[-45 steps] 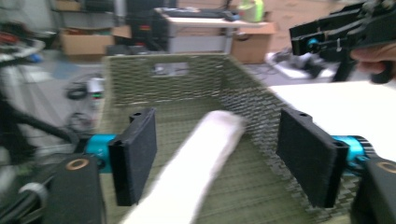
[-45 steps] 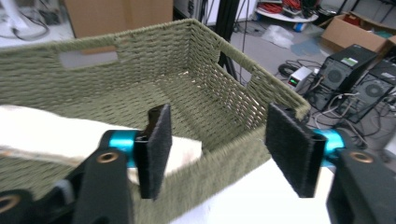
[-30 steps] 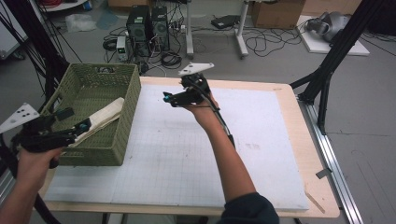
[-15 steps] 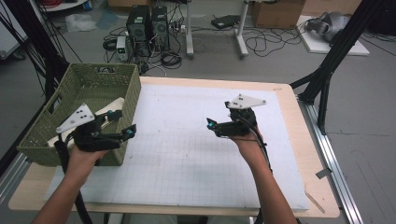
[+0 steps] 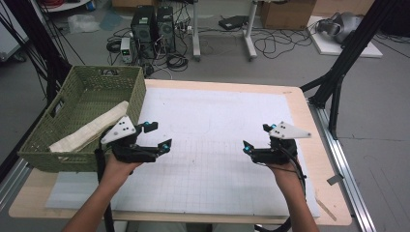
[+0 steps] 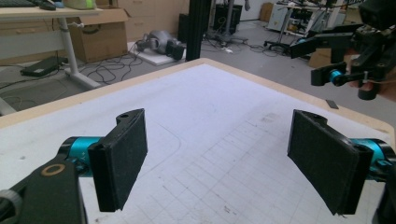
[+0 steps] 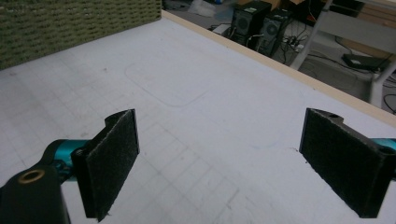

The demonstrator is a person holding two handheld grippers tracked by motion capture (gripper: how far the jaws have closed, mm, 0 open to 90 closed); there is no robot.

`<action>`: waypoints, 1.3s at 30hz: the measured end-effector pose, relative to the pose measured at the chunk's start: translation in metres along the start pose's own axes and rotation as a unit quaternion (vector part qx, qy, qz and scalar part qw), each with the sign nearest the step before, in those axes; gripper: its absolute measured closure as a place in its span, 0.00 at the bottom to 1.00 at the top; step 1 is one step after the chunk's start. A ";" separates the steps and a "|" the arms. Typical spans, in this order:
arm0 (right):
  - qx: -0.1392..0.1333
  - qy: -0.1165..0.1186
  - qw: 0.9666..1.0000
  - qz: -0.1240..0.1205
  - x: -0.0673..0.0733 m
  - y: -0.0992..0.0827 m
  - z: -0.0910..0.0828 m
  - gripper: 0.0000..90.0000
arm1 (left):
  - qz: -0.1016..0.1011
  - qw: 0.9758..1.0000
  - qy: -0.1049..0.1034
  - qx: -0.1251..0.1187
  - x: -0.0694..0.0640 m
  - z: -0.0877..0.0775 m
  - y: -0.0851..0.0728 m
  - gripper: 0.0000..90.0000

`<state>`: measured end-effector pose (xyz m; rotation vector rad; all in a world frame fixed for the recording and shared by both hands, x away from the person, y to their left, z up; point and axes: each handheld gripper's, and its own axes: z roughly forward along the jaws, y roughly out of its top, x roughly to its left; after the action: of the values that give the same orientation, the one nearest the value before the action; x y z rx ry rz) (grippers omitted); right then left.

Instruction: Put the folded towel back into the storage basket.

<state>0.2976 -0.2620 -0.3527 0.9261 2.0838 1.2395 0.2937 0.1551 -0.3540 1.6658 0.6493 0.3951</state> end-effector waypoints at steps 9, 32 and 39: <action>0.010 -0.018 1.000 0.013 -0.003 -0.036 -0.020 0.13 | 0.004 1.000 0.005 0.010 -0.008 0.017 -0.020 0.23; 0.029 -0.035 0.998 0.031 0.001 -0.078 -0.032 0.13 | 0.005 0.999 -0.001 0.037 -0.022 0.026 -0.051 0.24; 0.026 -0.038 0.998 0.032 0.002 -0.077 -0.030 0.13 | 0.000 0.999 0.010 0.034 -0.018 0.020 -0.053 0.24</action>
<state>0.2518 -0.3025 -0.4093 1.0540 2.0496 1.1697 0.2806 0.1338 -0.4077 1.7295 0.6834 0.3942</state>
